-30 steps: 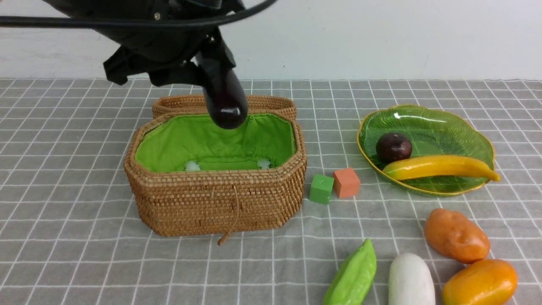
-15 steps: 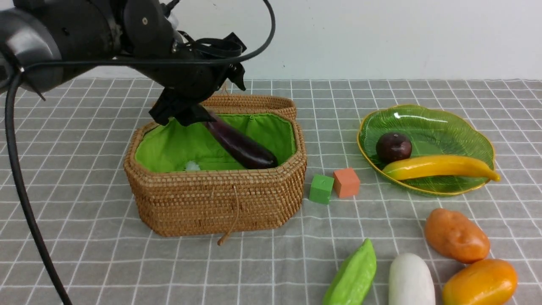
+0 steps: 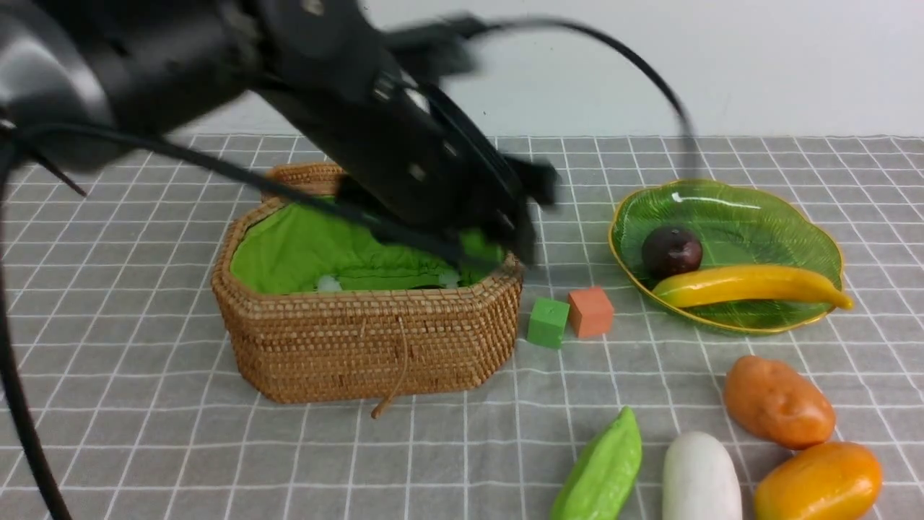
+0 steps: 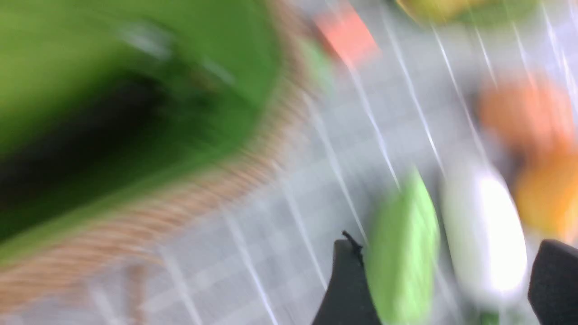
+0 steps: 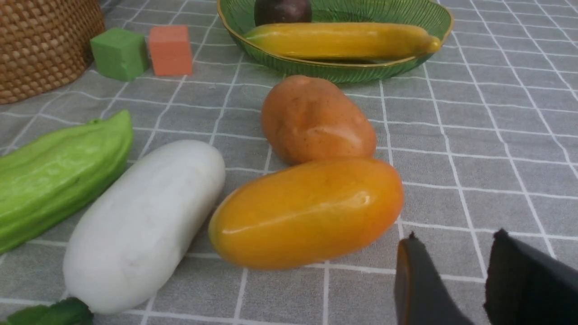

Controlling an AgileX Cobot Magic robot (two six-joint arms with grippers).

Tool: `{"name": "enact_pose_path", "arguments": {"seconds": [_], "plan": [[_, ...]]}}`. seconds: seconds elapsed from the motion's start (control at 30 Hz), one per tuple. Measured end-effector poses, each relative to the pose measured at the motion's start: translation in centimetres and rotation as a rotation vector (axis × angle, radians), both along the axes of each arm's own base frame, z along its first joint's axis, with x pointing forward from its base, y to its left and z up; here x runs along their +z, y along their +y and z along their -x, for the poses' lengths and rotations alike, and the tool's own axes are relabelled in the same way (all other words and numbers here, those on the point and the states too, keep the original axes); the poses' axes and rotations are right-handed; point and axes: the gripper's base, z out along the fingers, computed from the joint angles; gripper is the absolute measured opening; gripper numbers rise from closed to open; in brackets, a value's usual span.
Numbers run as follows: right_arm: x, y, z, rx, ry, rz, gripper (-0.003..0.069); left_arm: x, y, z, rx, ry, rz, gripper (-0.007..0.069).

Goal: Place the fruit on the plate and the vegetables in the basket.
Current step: Take a chayote with your left arm and place it on the basket on the left.

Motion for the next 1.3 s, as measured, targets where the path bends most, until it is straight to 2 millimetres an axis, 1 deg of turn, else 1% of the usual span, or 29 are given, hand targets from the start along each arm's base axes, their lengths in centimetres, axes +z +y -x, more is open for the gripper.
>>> {"name": "enact_pose_path", "arguments": {"seconds": [0.03, 0.07, 0.1, 0.13, 0.2, 0.23, 0.27, 0.33, 0.37, 0.4, 0.43, 0.47, 0.5, 0.57, 0.6, 0.7, 0.73, 0.8, 0.83, 0.87, 0.97, 1.0, 1.03, 1.1, 1.13, 1.17, 1.2, 1.23, 1.3], "plan": [[0.0, 0.0, 0.0, 0.000, 0.000, 0.001, 0.0241, -0.9, -1.8, 1.2, -0.079, 0.017, -0.035, 0.0496], [0.0, 0.0, 0.0, 0.000, 0.000, 0.001, 0.0241, -1.1, -2.0, 1.3, -0.091, 0.019, -0.042, 0.0496], [0.0, 0.0, 0.0, 0.000, 0.000, 0.001, 0.0241, -1.9, -3.2, 1.9, -0.132, 0.026, -0.065, 0.0496], [0.0, 0.0, 0.0, 0.000, 0.000, 0.001, 0.0241, -3.2, -4.6, 2.4, -0.175, 0.036, -0.098, 0.0496], [0.0, 0.0, 0.0, 0.000, 0.000, 0.001, 0.0241, -5.3, -6.2, 2.7, -0.211, 0.050, -0.139, 0.0496], [0.0, 0.0, 0.0, 0.000, 0.000, 0.001, 0.0241, -5.5, -6.4, 2.8, -0.217, 0.051, -0.142, 0.0496], [0.0, 0.0, 0.0, 0.000, 0.000, 0.001, 0.0241, -6.3, -6.9, 2.8, -0.225, 0.055, -0.153, 0.0496], [0.0, 0.0, 0.0, 0.000, 0.000, 0.001, 0.0241, -8.8, -8.4, 2.6, -0.239, 0.068, -0.171, 0.0496], [0.0, 0.0, 0.0, 0.000, 0.000, 0.001, 0.0241, -9.8, -8.8, 2.4, -0.236, 0.074, -0.175, 0.0496], [0.0, 0.0, 0.0, 0.000, 0.000, 0.002, 0.0241, -10.2, -9.0, 2.3, -0.235, 0.077, -0.176, 0.0496], [0.0, 0.0, 0.0, 0.000, 0.000, 0.002, 0.0241, -11.6, -9.5, 2.0, -0.232, 0.087, -0.183, 0.0496], [0.0, 0.0, 0.0, 0.000, 0.000, 0.002, 0.0241, -12.1, -9.7, 1.9, -0.229, 0.094, -0.184, 0.0496], [0.0, 0.0, 0.0, 0.000, 0.000, 0.002, 0.0241, -13.3, -10.0, 1.7, -0.224, 0.107, -0.185, 0.0496], [0.0, 0.0, 0.0, 0.000, 0.000, 0.002, 0.0241, -15.1, -10.4, 1.5, -0.219, 0.133, -0.195, 0.0491], [0.0, 0.0, 0.0, 0.000, 0.000, 0.002, 0.0241, -15.6, -10.5, 1.4, -0.218, 0.143, -0.203, 0.0485], [0.0, 0.0, 0.0, 0.000, 0.000, 0.002, 0.0241, -16.4, -10.6, 1.4, -0.217, 0.157, -0.214, 0.0453], [0.0, 0.0, 0.0, 0.000, 0.000, 0.002, 0.0241, -16.4, -10.5, 1.3, -0.214, 0.161, -0.218, 0.0421], [0.0, 0.0, 0.0, 0.000, 0.000, 0.002, 0.0241, -16.2, -10.3, 1.2, -0.212, 0.164, -0.221, 0.0414], [0.0, 0.0, 0.0, 0.000, 0.000, 0.002, 0.0241, -15.6, -9.8, 0.9, -0.204, 0.168, -0.226, 0.0414], [0.0, 0.0, 0.0, 0.000, 0.000, 0.002, 0.0241, -15.5, -9.7, 0.9, -0.204, 0.170, -0.227, 0.0414], [0.0, 0.0, 0.0, 0.000, 0.000, 0.002, 0.0241, -11.4, -7.9, -0.1, -0.161, 0.168, -0.207, 0.0414], [0.0, 0.0, 0.0, 0.000, 0.000, 0.002, 0.0241, -9.3, -7.1, -0.5, -0.141, 0.148, -0.186, 0.0414], [0.0, 0.0, 0.0, 0.000, 0.000, 0.002, 0.0241, -6.5, -6.0, -0.8, -0.116, 0.107, -0.148, 0.0414], [0.0, 0.0, 0.0, 0.000, 0.000, 0.002, 0.0241, -2.6, -4.2, -1.2, -0.078, 0.038, -0.096, 0.0414], [0.0, 0.0, 0.0, 0.000, 0.000, 0.002, 0.0241, -0.3, -2.8, -1.4, -0.051, -0.016, -0.065, 0.0414], [0.0, 0.0, 0.0, 0.000, 0.000, 0.002, 0.0241, 1.5, -1.7, -1.5, -0.026, -0.060, -0.044, 0.0414], [0.0, 0.0, 0.0, 0.000, 0.000, 0.002, 0.0241, 4.0, 0.3, -1.6, 0.020, -0.138, -0.022, 0.0414], [0.0, 0.0, 0.0, 0.000, 0.000, 0.002, 0.0241, 4.3, 0.8, -1.8, 0.035, -0.149, -0.020, 0.0414], [0.0, 0.0, 0.0, 0.000, 0.000, 0.002, 0.0241, 6.6, 4.0, -2.6, 0.128, -0.258, -0.042, 0.0414]]}}
